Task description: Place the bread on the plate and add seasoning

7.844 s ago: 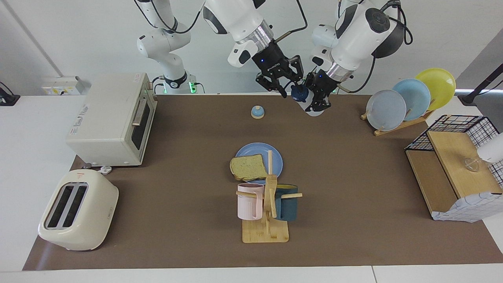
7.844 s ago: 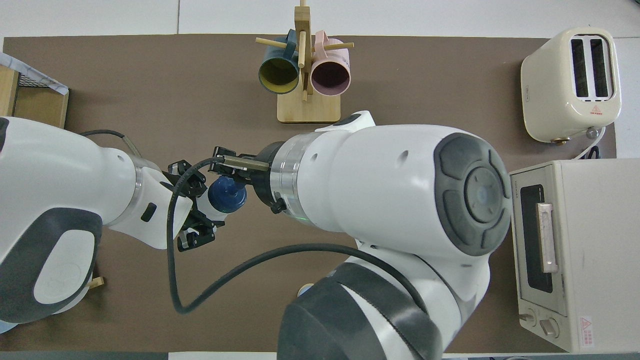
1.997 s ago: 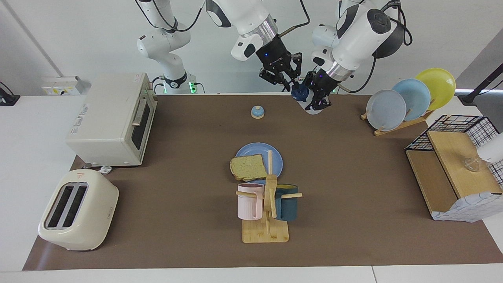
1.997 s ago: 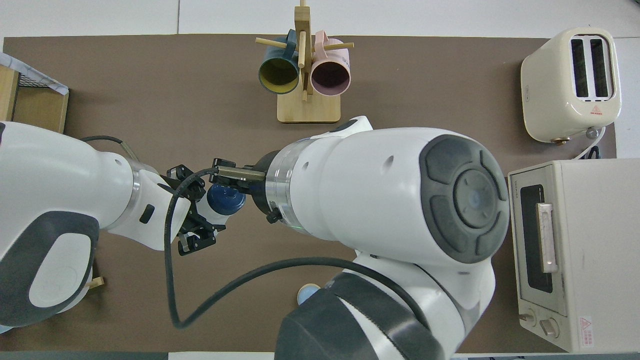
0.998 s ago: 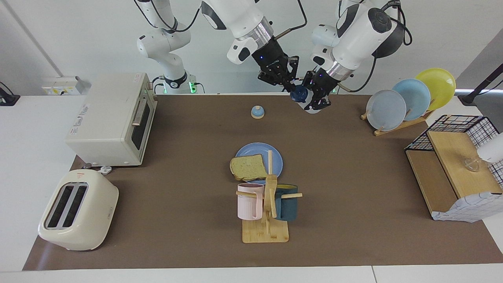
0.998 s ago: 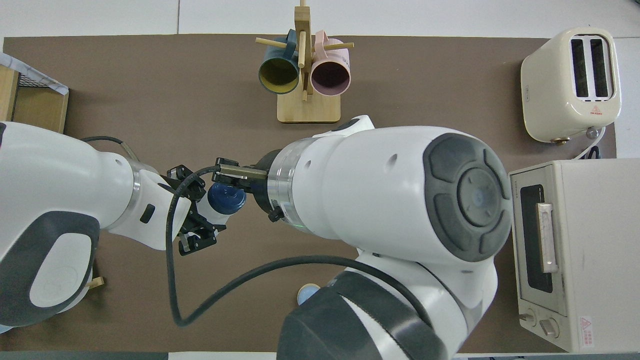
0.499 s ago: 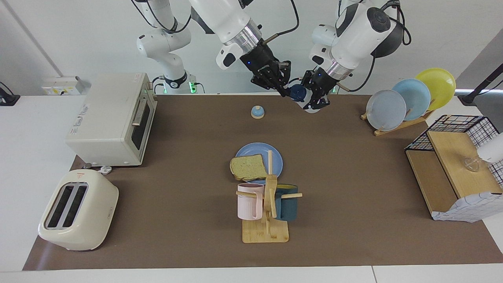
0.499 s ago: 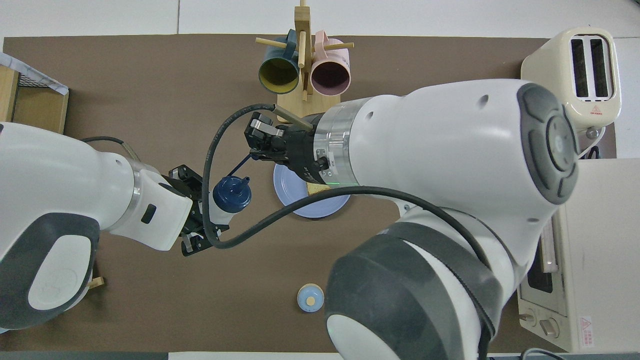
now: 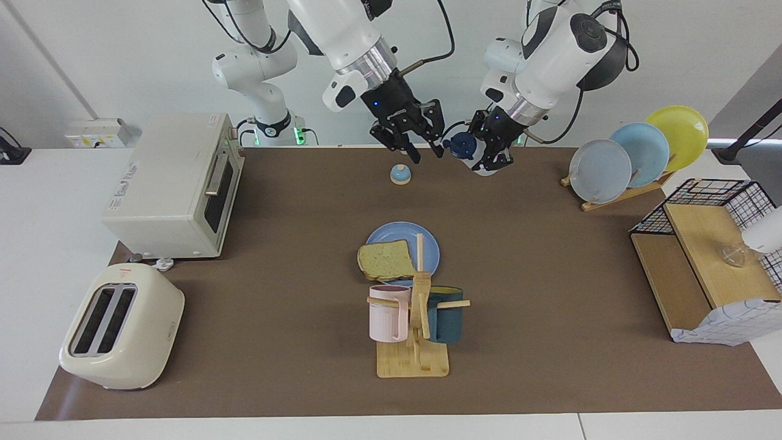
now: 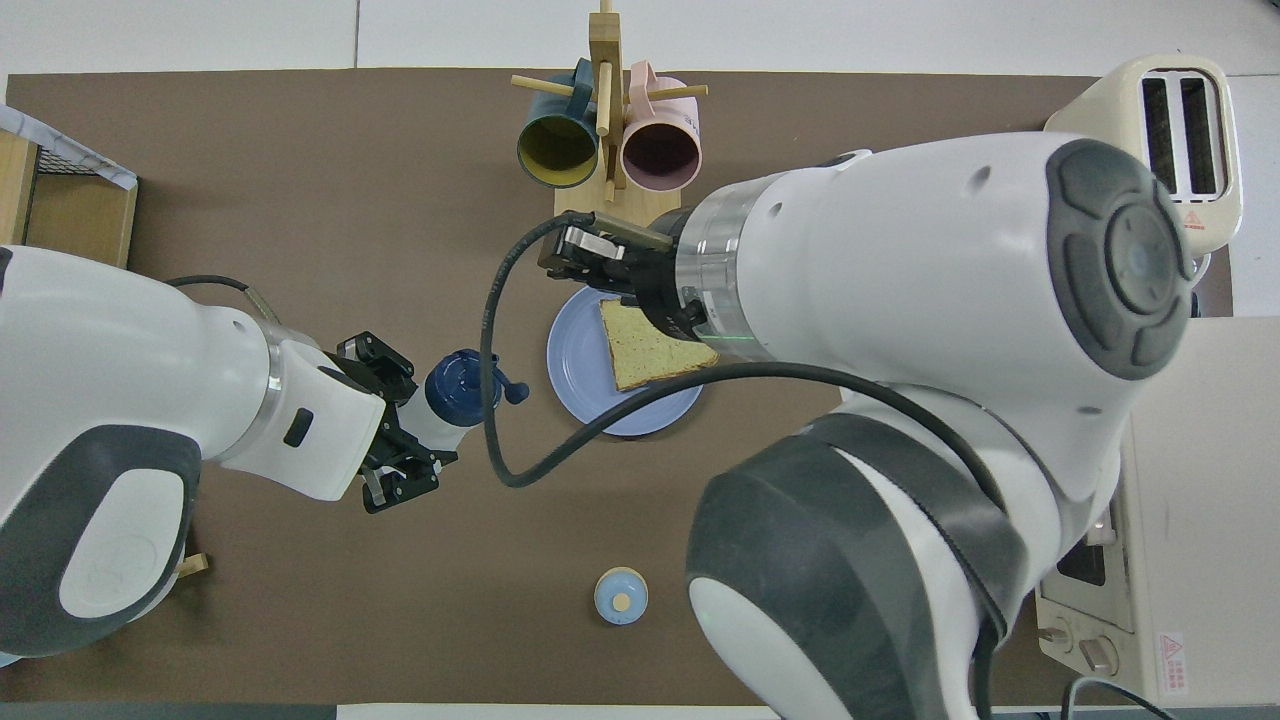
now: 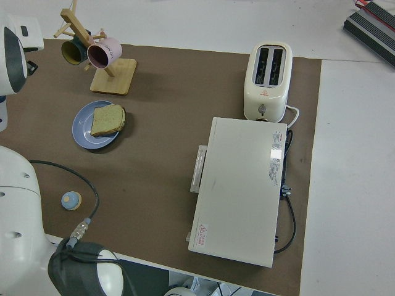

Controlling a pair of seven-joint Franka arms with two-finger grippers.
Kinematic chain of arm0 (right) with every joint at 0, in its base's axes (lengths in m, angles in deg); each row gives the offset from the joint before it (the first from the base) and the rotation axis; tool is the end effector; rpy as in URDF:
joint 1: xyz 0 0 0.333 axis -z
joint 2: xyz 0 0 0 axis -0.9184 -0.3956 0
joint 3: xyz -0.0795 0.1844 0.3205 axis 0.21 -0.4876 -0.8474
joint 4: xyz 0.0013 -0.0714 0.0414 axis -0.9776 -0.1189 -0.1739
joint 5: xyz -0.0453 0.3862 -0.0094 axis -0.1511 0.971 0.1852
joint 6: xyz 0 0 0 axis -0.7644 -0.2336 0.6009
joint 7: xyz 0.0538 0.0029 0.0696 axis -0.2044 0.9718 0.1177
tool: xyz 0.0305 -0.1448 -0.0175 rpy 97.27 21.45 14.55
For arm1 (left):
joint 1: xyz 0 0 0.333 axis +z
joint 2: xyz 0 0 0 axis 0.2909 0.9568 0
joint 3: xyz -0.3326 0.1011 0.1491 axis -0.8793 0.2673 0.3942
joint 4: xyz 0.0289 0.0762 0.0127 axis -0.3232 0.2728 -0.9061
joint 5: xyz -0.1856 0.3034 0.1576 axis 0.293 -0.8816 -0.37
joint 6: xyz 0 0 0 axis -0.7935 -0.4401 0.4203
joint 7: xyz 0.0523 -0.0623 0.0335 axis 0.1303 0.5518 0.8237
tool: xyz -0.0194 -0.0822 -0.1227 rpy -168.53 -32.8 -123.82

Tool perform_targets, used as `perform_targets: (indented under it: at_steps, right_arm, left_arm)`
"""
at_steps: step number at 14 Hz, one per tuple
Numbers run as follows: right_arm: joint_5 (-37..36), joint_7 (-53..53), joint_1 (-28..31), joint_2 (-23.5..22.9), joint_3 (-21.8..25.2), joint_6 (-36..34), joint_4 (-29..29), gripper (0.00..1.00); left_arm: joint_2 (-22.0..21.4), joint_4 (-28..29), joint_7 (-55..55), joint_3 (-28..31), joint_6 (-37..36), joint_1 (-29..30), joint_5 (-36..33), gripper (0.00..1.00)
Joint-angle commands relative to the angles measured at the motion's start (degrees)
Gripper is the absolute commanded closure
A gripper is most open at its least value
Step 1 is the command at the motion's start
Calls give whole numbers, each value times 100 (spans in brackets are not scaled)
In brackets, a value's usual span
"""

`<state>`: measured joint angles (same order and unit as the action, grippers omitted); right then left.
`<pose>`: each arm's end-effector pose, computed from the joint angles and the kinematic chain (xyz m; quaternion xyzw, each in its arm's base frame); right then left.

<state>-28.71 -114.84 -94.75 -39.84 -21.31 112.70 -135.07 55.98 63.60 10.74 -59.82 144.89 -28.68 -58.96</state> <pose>0.5546 0.3557 0.6535 -0.9572 0.1324 -0.0684 0.2480 0.4365 -0.2297 0.5678 0.7782 -0.6031 0.0426 0.1699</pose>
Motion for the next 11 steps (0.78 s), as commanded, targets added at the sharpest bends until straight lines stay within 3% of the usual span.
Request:
perform_targets:
  at_steps: [1,5,11]
  right_arm:
    - [-501,1001,658,232,-18,-686,-249,0]
    - [-1757,2162,1652,312,-27,-1320,-373,0]
    - [-1909,3228,2857,531,-18,-2797,-267,0]
  left_arm:
    - [-167,126,99,62,-13,-73,-10,100]
    - [-167,126,108,62,-13,-73,-10,100]
    - [-18,-84,317,-105,84,-99,-159,100]
